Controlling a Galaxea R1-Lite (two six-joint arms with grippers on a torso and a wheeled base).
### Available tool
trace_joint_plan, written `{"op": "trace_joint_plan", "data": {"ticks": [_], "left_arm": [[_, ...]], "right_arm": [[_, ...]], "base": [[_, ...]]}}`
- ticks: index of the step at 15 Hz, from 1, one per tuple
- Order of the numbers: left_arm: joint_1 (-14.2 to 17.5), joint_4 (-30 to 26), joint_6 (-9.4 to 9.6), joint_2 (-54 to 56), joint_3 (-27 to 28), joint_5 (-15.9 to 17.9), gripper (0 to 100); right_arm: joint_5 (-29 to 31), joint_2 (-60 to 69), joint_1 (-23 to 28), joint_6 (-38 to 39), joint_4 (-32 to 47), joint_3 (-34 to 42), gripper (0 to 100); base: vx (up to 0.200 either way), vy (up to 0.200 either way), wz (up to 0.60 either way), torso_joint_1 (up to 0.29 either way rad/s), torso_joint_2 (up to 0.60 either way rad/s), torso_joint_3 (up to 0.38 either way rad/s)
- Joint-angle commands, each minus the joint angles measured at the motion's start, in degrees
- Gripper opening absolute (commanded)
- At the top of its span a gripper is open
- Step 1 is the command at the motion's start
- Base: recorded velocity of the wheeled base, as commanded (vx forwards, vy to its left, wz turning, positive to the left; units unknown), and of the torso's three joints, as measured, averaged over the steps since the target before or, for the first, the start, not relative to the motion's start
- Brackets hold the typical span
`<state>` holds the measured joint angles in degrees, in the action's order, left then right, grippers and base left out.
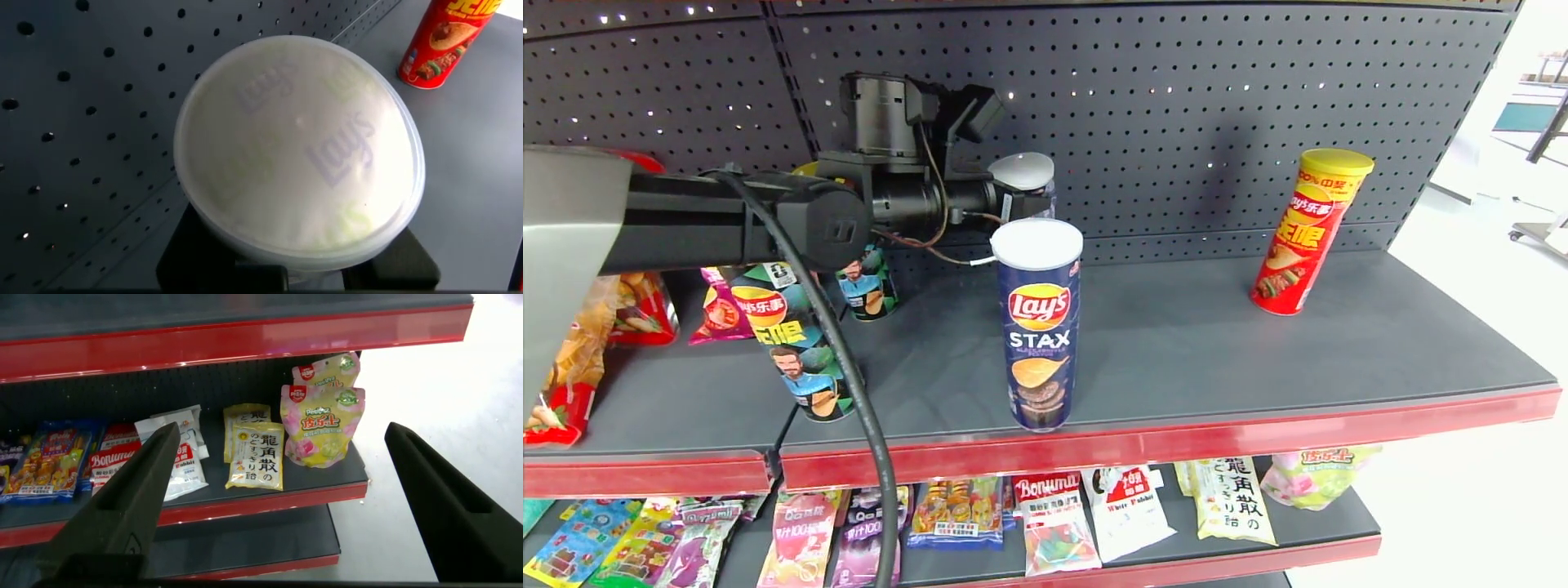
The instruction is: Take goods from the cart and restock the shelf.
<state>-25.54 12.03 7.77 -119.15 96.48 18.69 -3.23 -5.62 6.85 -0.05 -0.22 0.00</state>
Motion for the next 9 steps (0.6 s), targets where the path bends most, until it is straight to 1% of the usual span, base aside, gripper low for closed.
{"op": "trace_joint_plan", "data": {"ticks": [1,6,7,9], "left_arm": [[0.0,0.0,-0.03,-0.2,-0.1,0.0,0],[-0.5,0.1,0.06,-0.3,-0.2,0.0,0],[-0.5,0.0,0.06,-0.3,-0.2,0.0,100],[-0.5,-0.1,-0.03,-0.2,-0.3,-0.1,100]], "right_arm": [[0.0,-0.1,0.0,0.0,0.0,0.0,100],[0.0,-0.1,0.0,0.0,0.0,0.0,100],[0.0,-0.1,0.0,0.0,0.0,0.0,100],[0.0,-0.1,0.0,0.0,0.0,0.0,100]], "base": [[0.000,0.000,0.00,0.000,0.00,0.000],[0.000,0.000,0.00,0.000,0.00,0.000],[0.000,0.000,0.00,0.000,0.00,0.000],[0.000,0.000,0.00,0.000,0.00,0.000]]}}
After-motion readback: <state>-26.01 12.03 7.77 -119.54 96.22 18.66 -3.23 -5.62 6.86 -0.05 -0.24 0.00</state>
